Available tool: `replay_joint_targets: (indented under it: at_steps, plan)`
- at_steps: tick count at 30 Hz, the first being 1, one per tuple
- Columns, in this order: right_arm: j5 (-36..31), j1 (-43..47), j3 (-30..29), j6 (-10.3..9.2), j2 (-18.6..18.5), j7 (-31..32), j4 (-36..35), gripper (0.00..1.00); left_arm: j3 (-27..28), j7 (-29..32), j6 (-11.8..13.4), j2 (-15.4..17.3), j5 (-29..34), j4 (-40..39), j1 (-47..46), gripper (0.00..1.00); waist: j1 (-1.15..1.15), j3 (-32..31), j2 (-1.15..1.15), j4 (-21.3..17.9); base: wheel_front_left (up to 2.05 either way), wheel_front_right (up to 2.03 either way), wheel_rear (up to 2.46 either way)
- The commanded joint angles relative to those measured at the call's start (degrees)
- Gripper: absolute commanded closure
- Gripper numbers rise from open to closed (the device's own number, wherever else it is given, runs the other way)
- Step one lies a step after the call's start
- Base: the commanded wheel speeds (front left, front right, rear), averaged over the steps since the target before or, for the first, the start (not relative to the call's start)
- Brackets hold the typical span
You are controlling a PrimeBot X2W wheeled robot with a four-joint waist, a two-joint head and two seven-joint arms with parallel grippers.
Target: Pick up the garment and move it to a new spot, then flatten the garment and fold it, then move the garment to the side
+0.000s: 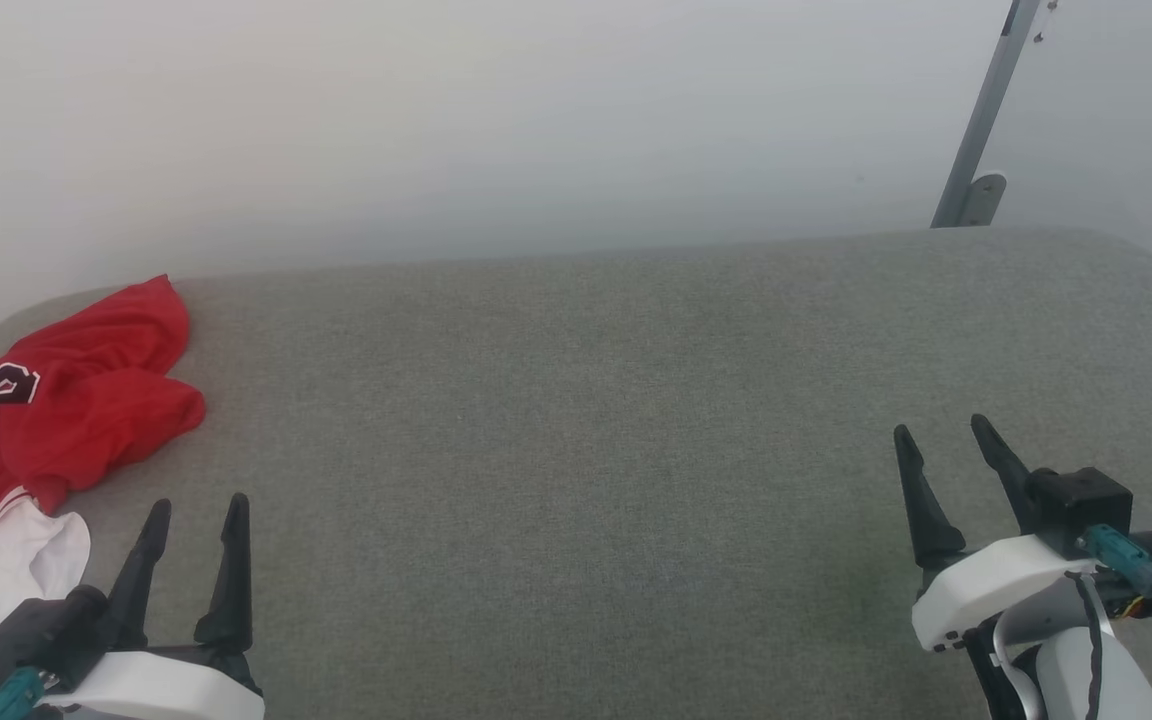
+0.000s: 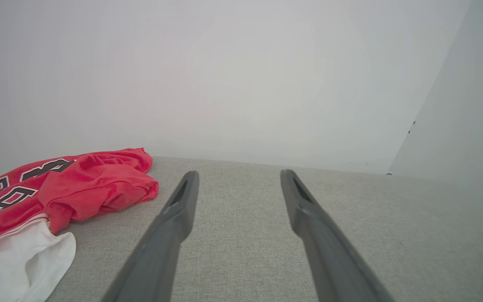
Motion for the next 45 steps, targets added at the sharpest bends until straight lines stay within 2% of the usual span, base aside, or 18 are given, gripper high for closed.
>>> replay_joint_targets:
  at_steps: [1, 6, 9, 21, 33, 45]
  plan:
    - [-0.01, -0.4, 0.02, 0.0, 0.08, -0.26, -0.16, 0.0, -0.11, -0.26, -0.05, 0.24, 0.08, -0.06, 0.43, 0.0, 0.0, 0.0, 0.0, 0.08, 0.0, 0.0, 0.0]
    - [0.55, -0.03, 0.36, 0.0, 0.12, -0.15, -0.27, 0.0, 0.11, -0.26, 0.16, 0.08, -0.05, 0.42, -0.37, 0.0, 0.0, -0.13, 0.0, 1.12, 0.0, 0.0, 0.0]
    - [1.17, 0.28, 0.67, 0.0, -0.03, 0.13, -0.4, 0.0, 0.72, -0.21, 0.84, -0.07, -0.61, 1.23, -1.12, 0.0, 0.0, -0.54, 0.0, 3.05, 0.0, 0.0, 0.0]
    - [2.77, -0.5, 5.46, 0.0, -0.65, 1.16, 0.37, 0.0, 2.39, 1.34, 4.53, 0.43, -0.88, 0.29, -1.32, 0.0, 0.0, -2.94, 0.0, 14.11, 0.0, 0.0, 0.0]
    - [4.8, -1.81, 10.42, -0.01, -0.37, 0.51, 2.6, 0.0, 3.75, 4.22, 6.13, 1.45, -2.53, -3.12, 1.02, 0.0, 0.0, -4.96, 0.0, 24.4, 0.0, 0.0, 0.0]
    - [4.99, -4.1, 11.7, -0.01, -0.17, -0.43, 4.36, 0.0, 5.44, 4.8, 6.25, 1.95, -5.11, -3.91, 0.26, 0.0, 0.0, -3.64, 0.0, 26.71, 0.0, 0.0, 0.0]
